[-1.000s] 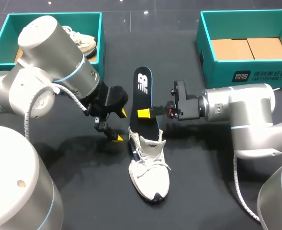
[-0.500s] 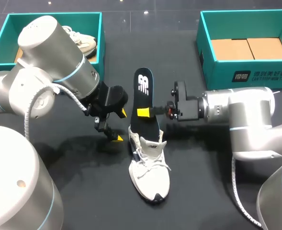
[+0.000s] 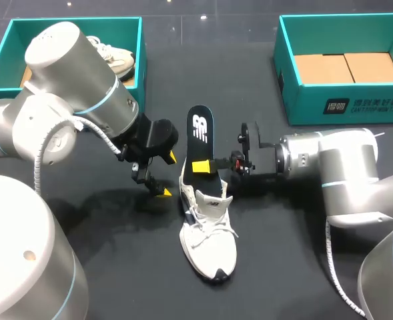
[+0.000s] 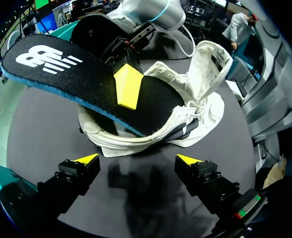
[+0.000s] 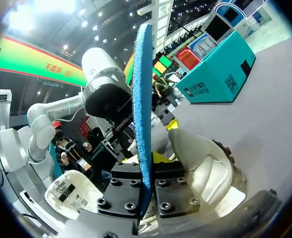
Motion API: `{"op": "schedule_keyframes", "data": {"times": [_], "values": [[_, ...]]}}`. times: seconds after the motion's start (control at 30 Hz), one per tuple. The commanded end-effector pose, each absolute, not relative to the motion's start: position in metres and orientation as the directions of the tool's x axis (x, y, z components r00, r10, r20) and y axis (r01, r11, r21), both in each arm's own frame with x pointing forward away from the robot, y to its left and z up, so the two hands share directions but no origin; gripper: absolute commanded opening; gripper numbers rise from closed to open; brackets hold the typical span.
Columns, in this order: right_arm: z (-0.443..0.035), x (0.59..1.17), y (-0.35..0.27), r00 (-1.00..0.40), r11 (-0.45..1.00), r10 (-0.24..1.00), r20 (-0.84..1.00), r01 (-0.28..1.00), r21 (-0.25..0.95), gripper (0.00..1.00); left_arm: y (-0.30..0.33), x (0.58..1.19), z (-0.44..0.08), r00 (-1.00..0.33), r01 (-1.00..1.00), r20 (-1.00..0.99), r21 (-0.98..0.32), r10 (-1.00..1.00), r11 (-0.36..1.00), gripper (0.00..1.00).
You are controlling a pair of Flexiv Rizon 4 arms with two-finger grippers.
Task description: Take the shoe out of the shoebox, open the shoe tongue, remove and reinsert the insole, then place the shoe into the shoebox
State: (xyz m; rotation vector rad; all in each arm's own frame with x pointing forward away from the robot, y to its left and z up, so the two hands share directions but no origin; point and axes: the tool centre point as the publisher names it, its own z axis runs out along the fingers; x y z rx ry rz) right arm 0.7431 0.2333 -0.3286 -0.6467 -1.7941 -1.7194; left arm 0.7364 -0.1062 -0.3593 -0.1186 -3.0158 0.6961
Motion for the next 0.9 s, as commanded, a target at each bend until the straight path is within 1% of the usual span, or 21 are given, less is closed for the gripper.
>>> {"op": "schedule_keyframes", "data": {"times": [0.03, 0.47, 0.77, 0.8, 0.83, 0.9], "values": [[-0.337, 0.735, 0.236, -0.715, 0.055, -0.040, 0.698, 0.696, 0.716, 0.00, -0.106, 0.736, -0.360, -0.996, 0.065, 0.026, -0.439, 0.085, 0.896, 1.00], [-0.345, 0.710, 0.233, -0.693, 0.045, -0.006, 0.721, 0.720, 0.693, 0.00, -0.106, 0.736, -0.360, -0.996, 0.065, 0.026, -0.439, 0.085, 0.896, 1.00], [-0.339, 0.712, 0.235, -0.704, 0.050, -0.006, 0.711, 0.710, 0.703, 0.00, -0.106, 0.736, -0.360, -0.996, 0.065, 0.026, -0.439, 0.085, 0.896, 1.00], [-0.338, 0.713, 0.236, -0.706, 0.053, -0.009, 0.708, 0.707, 0.705, 0.18, -0.106, 0.736, -0.360, -0.996, 0.065, 0.026, -0.439, 0.085, 0.896, 1.00], [-0.338, 0.714, 0.237, -0.708, 0.058, -0.011, 0.707, 0.705, 0.707, 0.24, -0.106, 0.736, -0.360, -0.996, 0.065, 0.026, -0.439, 0.085, 0.896, 1.00], [-0.336, 0.716, 0.239, -0.711, 0.064, -0.016, 0.703, 0.701, 0.711, 0.27, -0.106, 0.736, -0.360, -0.996, 0.065, 0.026, -0.439, 0.085, 0.896, 1.00]]}}
